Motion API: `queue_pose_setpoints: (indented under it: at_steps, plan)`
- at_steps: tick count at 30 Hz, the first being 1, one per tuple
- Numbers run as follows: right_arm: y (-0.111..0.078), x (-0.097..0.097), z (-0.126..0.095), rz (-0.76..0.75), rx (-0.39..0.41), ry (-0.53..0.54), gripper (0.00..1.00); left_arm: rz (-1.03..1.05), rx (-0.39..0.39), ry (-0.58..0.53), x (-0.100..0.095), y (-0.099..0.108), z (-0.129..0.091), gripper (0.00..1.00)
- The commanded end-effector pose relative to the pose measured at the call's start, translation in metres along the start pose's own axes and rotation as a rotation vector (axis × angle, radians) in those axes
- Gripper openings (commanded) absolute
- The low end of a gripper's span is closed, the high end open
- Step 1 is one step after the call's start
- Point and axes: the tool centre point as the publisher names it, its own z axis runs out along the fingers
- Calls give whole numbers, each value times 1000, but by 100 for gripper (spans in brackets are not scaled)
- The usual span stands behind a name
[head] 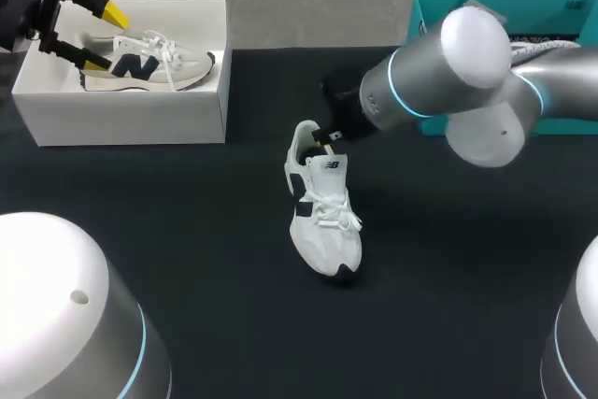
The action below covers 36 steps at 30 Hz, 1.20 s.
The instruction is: Take the shoe out of the shoebox, open the shoe tongue, remove and reinsert the insole, then place the shoe into the shoebox
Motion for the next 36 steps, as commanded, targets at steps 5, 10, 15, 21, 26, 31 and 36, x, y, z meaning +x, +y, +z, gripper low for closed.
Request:
queue_pose_setpoints:
  at_steps: [5,10,15,21,26,31,36]
  plan:
    - [4,13,-2,184,112,-225,0,0,0,3,0,-1,0,100]
    - [4,13,-2,184,112,-225,0,0,0,3,0,-1,0,100]
    - [4,13,-2,184,112,-225,0,0,0,3,0,-1,0,100]
    - [2,11,27,219,133,-181,0,0,0,3,0,-1,0,100]
    - [1,5,40,224,170,-165,0,0,0,3,0,-1,0,100]
    - [0,-1,55,214,201,-191,0,0,0,3,0,-1,0,100]
    - [-5,-10,67,235,225,-194,0,0,0,3,0,-1,0,100]
